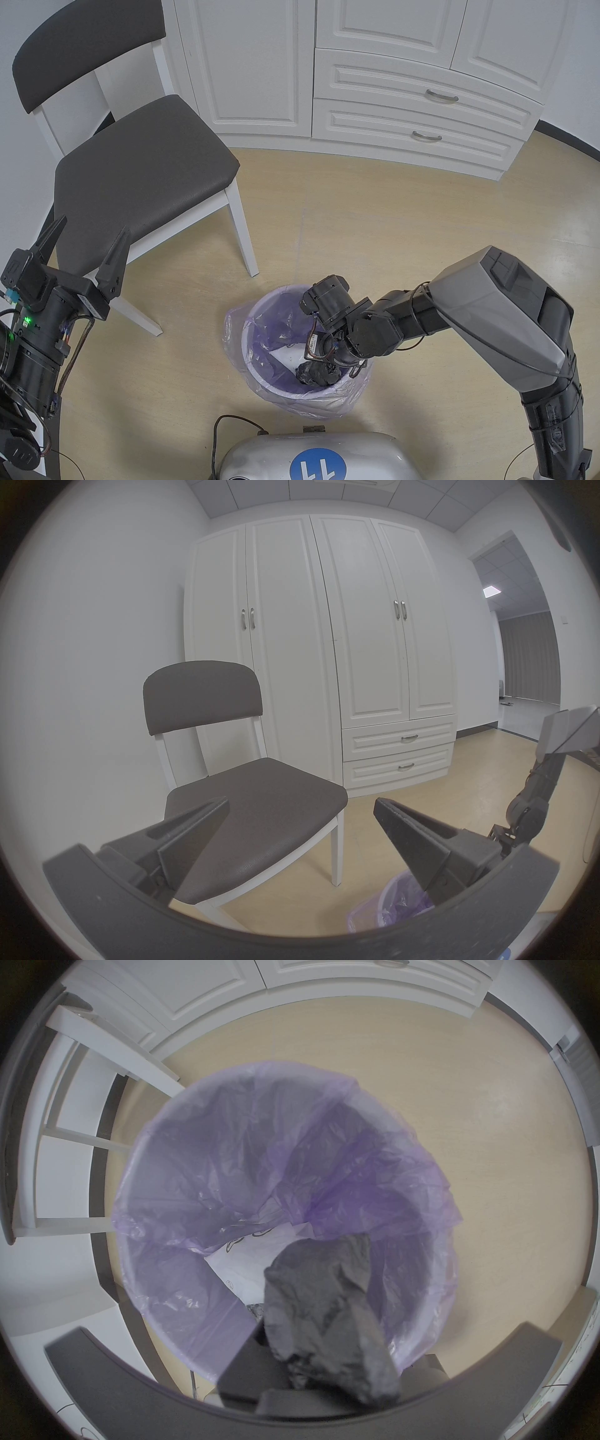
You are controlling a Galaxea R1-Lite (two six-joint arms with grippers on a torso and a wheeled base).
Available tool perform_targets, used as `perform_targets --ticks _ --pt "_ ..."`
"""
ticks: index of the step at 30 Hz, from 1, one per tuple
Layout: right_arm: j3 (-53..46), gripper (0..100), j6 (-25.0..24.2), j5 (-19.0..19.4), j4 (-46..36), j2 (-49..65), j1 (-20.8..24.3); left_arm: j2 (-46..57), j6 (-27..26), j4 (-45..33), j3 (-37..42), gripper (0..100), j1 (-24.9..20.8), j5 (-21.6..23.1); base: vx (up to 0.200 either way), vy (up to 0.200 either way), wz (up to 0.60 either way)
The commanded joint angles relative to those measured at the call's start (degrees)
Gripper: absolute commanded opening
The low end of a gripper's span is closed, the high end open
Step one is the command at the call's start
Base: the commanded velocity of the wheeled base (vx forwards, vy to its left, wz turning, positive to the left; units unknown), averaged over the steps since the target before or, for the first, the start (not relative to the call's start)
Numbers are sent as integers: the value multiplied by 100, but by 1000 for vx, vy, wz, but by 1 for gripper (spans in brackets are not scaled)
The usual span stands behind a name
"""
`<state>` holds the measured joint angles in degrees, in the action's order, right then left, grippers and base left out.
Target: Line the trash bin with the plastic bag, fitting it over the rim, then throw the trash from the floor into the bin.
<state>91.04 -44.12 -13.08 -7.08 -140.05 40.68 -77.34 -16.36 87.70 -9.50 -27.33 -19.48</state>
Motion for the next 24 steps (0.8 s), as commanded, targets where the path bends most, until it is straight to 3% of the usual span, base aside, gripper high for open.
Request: perform_targets --ticks 1,14,20,21,23,24 --pt "89 0 0 -2 -4 -234 -25 -9 1 2 0 100 0 -3 0 0 0" --pt "19 0 -44 -19 -12 39 10 8 -69 2 0 100 0 -3 0 0 0" --pt "-253 0 88 -221 -21 487 116 105 -122 2 -17 100 0 -3 0 0 0" --pt "-297 0 712 -265 -39 672 142 122 -131 2 -17 100 0 -3 0 0 0" --pt "-376 0 1090 -327 -39 751 160 122 -139 -7 -8 100 0 -3 0 0 0" --pt "-570 0 1511 -450 -30 865 203 114 -166 2 9 100 -9 -3 0 0 0"
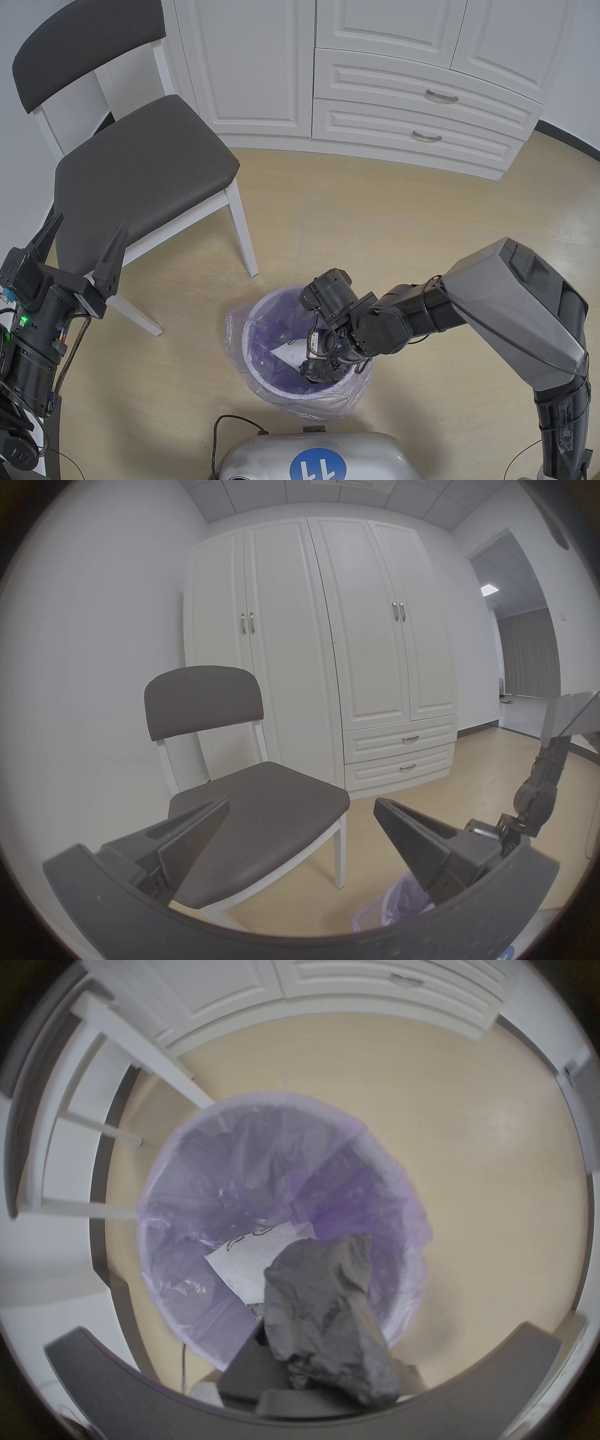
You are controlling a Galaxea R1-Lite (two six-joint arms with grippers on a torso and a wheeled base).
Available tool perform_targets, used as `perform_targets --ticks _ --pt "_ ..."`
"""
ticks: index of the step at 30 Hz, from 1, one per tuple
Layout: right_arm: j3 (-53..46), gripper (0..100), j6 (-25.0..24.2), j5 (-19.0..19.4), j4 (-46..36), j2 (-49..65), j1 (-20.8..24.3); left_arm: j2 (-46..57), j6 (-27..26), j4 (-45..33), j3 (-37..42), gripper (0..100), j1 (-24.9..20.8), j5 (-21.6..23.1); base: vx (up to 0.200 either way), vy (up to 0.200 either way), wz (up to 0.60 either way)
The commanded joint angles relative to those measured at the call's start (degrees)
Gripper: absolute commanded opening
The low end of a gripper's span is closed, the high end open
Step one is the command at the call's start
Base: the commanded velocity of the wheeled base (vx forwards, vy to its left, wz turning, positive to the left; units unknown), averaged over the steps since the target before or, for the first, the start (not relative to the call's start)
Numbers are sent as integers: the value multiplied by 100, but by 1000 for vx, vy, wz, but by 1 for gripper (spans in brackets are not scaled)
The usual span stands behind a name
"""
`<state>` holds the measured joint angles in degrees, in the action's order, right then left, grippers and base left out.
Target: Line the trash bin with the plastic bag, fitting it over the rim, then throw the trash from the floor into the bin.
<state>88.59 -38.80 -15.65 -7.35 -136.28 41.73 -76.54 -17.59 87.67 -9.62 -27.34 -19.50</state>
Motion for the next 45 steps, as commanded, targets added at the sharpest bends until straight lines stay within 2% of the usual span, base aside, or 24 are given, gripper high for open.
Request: perform_targets --ticks 1,2,4,7,8,10,14,20,36,39,45 --pt "-369 0 1077 -219 -3 515 116 34 -43 4 21 100 -8 8 0 0 0" --pt "-615 0 1701 -360 32 638 160 26 -69 4 57 100 -17 8 0 0 0" --pt "-834 0 2430 -500 85 752 213 34 -113 4 65 100 -25 17 0 0 0" --pt "-1010 0 3230 -799 208 787 301 43 -192 4 74 100 -25 34 0 0 0" --pt "-1010 0 3230 -799 208 787 301 43 -192 4 74 100 -25 34 0 0 0" --pt "-1186 0 4197 -1124 524 743 318 43 -210 4 83 100 -34 43 0 0 0" --pt "-1476 0 5023 -1186 1166 541 336 52 -210 4 74 100 -34 34 0 0 0" --pt "-1617 0 5497 -1344 2220 163 406 52 -218 4 65 100 -34 26 0 0 0" --pt "-1450 0 5735 -1370 2282 -74 740 34 -218 4 74 100 -43 34 0 0 0" --pt "-1001 0 5823 -1493 2273 -602 731 52 -218 4 74 100 -43 34 0 0 0" --pt "-685 0 5919 -1564 2273 -857 731 52 -218 4 65 100 -43 34 0 0 0"
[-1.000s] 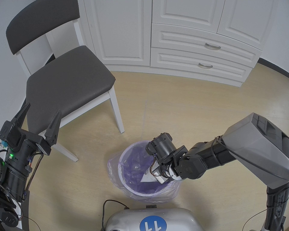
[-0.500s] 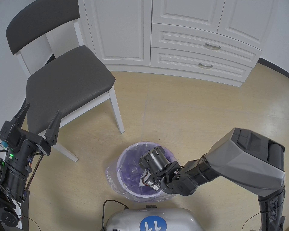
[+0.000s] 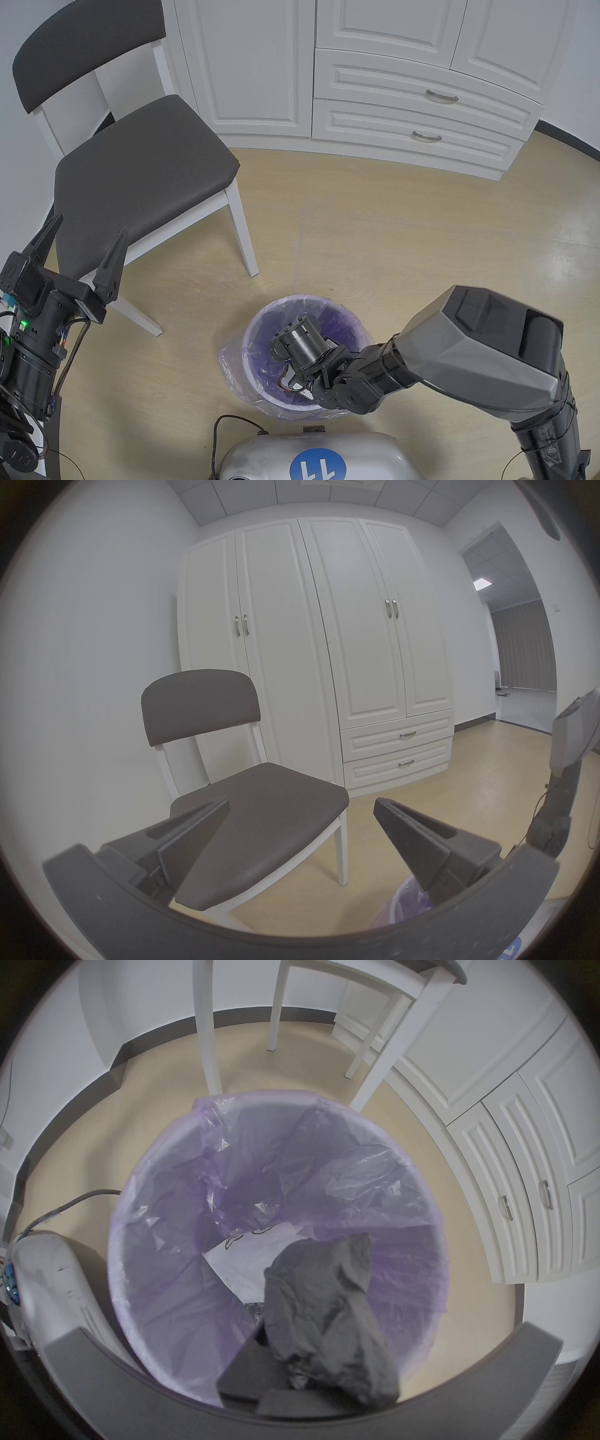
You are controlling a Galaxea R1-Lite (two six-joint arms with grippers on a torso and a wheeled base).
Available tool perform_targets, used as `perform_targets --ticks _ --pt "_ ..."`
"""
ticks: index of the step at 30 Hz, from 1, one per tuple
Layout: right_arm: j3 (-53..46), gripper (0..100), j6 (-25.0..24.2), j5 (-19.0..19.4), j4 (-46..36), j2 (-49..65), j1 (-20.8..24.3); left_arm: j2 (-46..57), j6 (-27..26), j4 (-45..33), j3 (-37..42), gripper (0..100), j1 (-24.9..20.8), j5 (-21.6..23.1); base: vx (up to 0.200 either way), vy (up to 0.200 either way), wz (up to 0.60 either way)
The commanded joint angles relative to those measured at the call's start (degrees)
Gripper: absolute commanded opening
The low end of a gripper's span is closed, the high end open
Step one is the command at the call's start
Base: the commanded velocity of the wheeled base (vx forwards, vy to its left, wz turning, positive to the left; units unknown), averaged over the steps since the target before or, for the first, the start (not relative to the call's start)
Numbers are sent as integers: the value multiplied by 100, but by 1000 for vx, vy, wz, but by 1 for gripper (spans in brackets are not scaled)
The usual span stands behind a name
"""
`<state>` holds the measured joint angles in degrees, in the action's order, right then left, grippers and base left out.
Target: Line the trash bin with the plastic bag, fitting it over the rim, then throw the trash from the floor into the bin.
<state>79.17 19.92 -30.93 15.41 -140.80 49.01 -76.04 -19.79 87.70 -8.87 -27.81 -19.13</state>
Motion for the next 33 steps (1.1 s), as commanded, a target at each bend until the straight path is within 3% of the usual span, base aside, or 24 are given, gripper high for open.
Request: perform_targets --ticks 1,17,33 --pt "266 0 47 -36 -3 -422 4 2 1 2 0 100 3 -3 0 0 0" --pt "-6 0 91 -45 -20 167 30 37 -157 10 17 100 3 14 0 0 0" --pt "257 0 91 -45 -3 -360 -23 55 -192 10 17 100 -5 14 0 0 0"
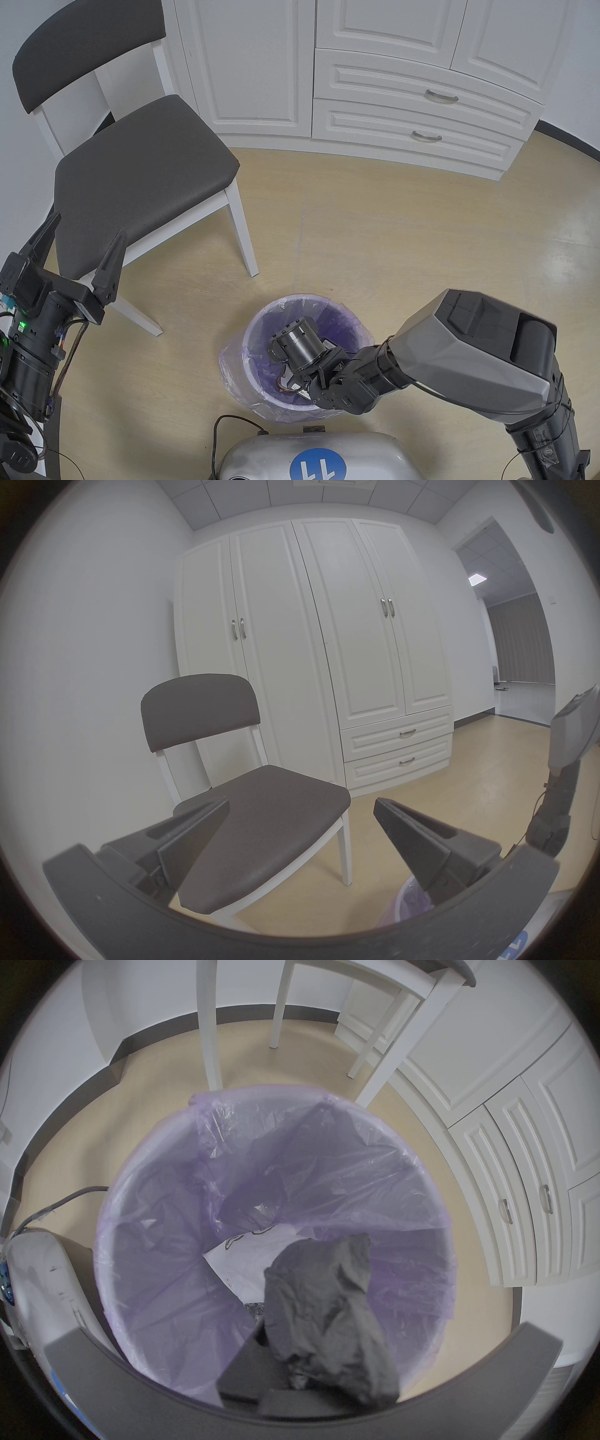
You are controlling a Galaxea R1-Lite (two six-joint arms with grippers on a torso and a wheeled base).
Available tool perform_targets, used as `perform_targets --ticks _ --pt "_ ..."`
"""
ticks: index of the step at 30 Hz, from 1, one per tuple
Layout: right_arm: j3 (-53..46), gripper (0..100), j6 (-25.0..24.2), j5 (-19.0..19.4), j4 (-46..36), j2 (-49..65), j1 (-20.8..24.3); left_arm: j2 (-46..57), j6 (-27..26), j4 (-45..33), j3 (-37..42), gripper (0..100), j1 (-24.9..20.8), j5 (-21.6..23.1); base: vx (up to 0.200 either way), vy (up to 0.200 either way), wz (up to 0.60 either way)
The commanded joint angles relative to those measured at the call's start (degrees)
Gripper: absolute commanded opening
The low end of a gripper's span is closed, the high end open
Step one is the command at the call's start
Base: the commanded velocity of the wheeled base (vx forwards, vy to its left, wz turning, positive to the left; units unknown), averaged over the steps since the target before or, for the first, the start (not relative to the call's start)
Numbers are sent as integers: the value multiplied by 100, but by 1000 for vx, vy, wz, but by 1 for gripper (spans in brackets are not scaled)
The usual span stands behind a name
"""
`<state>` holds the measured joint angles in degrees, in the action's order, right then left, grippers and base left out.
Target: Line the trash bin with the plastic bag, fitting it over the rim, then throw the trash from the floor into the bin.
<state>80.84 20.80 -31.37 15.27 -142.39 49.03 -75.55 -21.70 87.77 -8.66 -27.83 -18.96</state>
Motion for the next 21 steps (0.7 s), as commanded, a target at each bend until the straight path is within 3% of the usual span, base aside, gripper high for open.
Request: perform_targets --ticks 1,7,8,21 --pt "90 0 3 -1 11 -211 -25 -4 -1 3 -5 100 6 -3 0 0 0" --pt "90 0 12 -27 11 -202 19 -4 8 3 4 100 6 -3 0 0 0" --pt "90 100 12 -27 11 -202 19 -4 8 3 4 100 6 -3 0 0 0" --pt "20 100 -23 -150 19 106 45 5 8 3 4 100 6 -12 0 0 0"
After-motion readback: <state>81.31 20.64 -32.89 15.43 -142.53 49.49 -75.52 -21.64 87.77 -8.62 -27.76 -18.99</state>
